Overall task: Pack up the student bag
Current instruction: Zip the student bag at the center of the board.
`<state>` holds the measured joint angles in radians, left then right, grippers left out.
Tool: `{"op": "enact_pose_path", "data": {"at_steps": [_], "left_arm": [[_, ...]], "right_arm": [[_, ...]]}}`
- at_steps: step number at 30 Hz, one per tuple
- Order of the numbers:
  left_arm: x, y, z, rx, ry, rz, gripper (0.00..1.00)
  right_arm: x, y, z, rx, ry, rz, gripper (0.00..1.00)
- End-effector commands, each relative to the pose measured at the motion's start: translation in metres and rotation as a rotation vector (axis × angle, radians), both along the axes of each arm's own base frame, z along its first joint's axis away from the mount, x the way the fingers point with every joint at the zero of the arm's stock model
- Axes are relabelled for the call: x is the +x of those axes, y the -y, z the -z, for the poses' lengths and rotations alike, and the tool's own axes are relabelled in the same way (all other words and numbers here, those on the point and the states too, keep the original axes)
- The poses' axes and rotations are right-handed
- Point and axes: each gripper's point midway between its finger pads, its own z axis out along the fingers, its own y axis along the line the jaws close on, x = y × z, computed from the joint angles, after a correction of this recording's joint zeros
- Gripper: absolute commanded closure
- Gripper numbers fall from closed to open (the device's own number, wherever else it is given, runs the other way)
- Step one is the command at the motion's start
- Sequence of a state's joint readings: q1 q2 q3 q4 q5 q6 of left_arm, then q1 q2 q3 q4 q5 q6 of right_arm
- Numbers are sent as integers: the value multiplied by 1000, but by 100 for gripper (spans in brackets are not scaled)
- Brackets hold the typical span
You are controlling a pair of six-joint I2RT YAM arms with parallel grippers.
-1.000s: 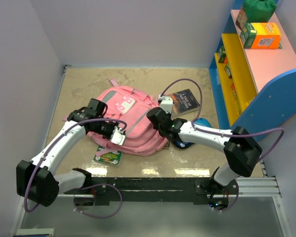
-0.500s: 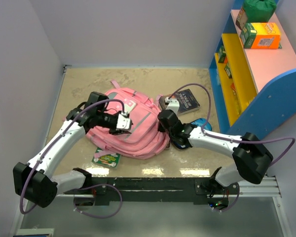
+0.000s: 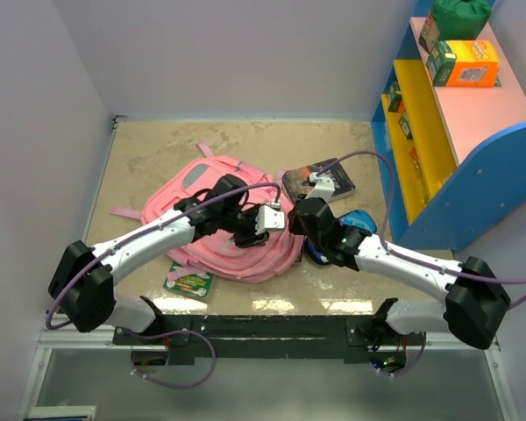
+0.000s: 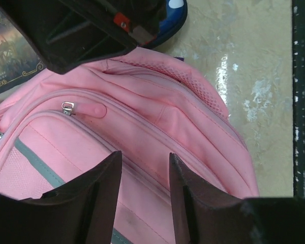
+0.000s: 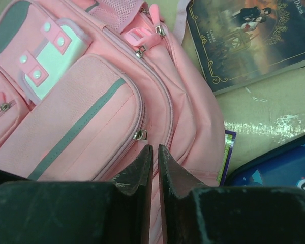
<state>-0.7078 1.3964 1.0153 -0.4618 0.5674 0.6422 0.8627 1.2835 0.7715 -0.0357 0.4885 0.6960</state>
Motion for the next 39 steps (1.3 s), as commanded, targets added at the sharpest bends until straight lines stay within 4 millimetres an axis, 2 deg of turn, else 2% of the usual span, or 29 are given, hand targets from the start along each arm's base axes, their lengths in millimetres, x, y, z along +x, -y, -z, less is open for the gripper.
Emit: {"op": "enact_pose_path", "data": {"at_steps": [1, 3, 6, 9, 11, 14, 16, 20, 24, 26, 29, 30, 32, 33, 36, 37, 38, 39], "left_arm": [[33, 4, 3, 46, 125, -178, 53], [40, 2, 9, 69, 146, -225, 53], [54, 1, 0, 66, 228, -280, 50], [64, -3, -3, 85, 296, -319, 43], [63, -7, 0, 92, 302, -333, 37], [48, -2, 12, 89, 225, -314, 31], [43, 1, 25, 116, 189, -304, 30], [51, 0, 36, 147, 217, -318, 32], [51, 1, 50, 152, 225, -297, 41], [50, 1, 54, 153, 228, -281, 50], [48, 1, 64, 173, 222, -254, 71], [47, -1, 69, 188, 218, -248, 84], [48, 1, 67, 183, 218, -241, 97], [47, 1, 68, 189, 216, -234, 100], [43, 9, 51, 151, 233, -172, 100], [42, 13, 42, 134, 262, -124, 100], [38, 20, 21, 79, 287, -81, 100], [31, 20, 15, 80, 284, -37, 100]], "right_arm": [[-3, 13, -18, 38, 48, 45, 88], [-6, 18, -21, 42, 53, 50, 89], [-9, 23, -20, 38, 50, 53, 89], [-12, 27, -23, 47, 57, 60, 89], [-12, 27, -22, 49, 55, 60, 89], [-11, 27, -20, 45, 51, 62, 90], [-11, 26, -20, 44, 48, 61, 90], [-12, 30, -25, 54, 55, 75, 91], [-15, 32, -25, 71, 53, 77, 91], [-17, 31, -24, 78, 49, 70, 91], [-16, 30, -23, 80, 49, 68, 91], [-16, 30, -24, 77, 51, 66, 91], [-15, 28, -22, 73, 50, 62, 91], [-15, 27, -21, 71, 46, 58, 91], [-15, 21, -13, 67, 29, 38, 92], [-15, 20, -7, 57, 18, 38, 92], [-14, 19, -6, 62, 18, 34, 92], [-15, 18, -3, 61, 12, 29, 92]]}}
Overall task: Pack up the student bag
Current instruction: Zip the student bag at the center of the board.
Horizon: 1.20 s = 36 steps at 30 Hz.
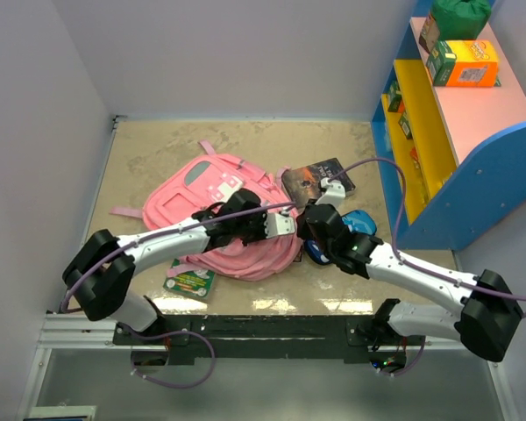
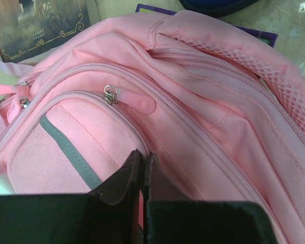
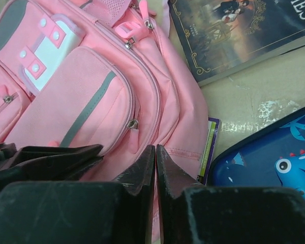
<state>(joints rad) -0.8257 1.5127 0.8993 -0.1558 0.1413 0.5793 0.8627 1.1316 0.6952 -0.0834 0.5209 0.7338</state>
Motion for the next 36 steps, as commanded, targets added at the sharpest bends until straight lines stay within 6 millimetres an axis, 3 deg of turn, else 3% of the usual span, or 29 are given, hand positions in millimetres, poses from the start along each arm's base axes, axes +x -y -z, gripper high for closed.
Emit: {"op": "enact_pose_path", "data": {"at_steps": [1, 2, 3, 5, 10, 11, 13, 14, 22, 27, 36], "left_arm": [[-17, 17, -48, -32, 85, 283, 100], [-23, 25, -71, -66, 104, 356, 100], [-35, 17, -71, -29, 74, 402, 100], [-50, 9, -89, 5, 93, 525, 100], [-66, -22, -98, 119, 136, 661, 100], [-70, -32, -102, 125, 147, 670, 100], [-67, -38, -106, 132, 204, 674, 100], [-61, -40, -110, 120, 239, 647, 100], [-38, -31, -108, 21, 231, 413, 100], [-34, -34, -102, 21, 207, 351, 100], [-29, -31, -104, -3, 201, 314, 100]], "right_arm": [[1, -9, 10, 22, -12, -24, 92], [1, -11, 11, 20, -10, -31, 92], [1, -11, 11, 18, -10, -37, 92], [0, -14, 6, 13, 4, -68, 90], [-5, -23, -17, 68, 85, -150, 82], [-8, -23, -14, 68, 87, -172, 79], [-12, -27, -21, 116, 111, -196, 73], [-18, -30, -14, 138, 94, -220, 71], [-42, -58, -10, 163, 65, -282, 52], [-50, -78, -33, 222, 89, -304, 48], [-65, -91, -30, 270, 55, -316, 47]]}}
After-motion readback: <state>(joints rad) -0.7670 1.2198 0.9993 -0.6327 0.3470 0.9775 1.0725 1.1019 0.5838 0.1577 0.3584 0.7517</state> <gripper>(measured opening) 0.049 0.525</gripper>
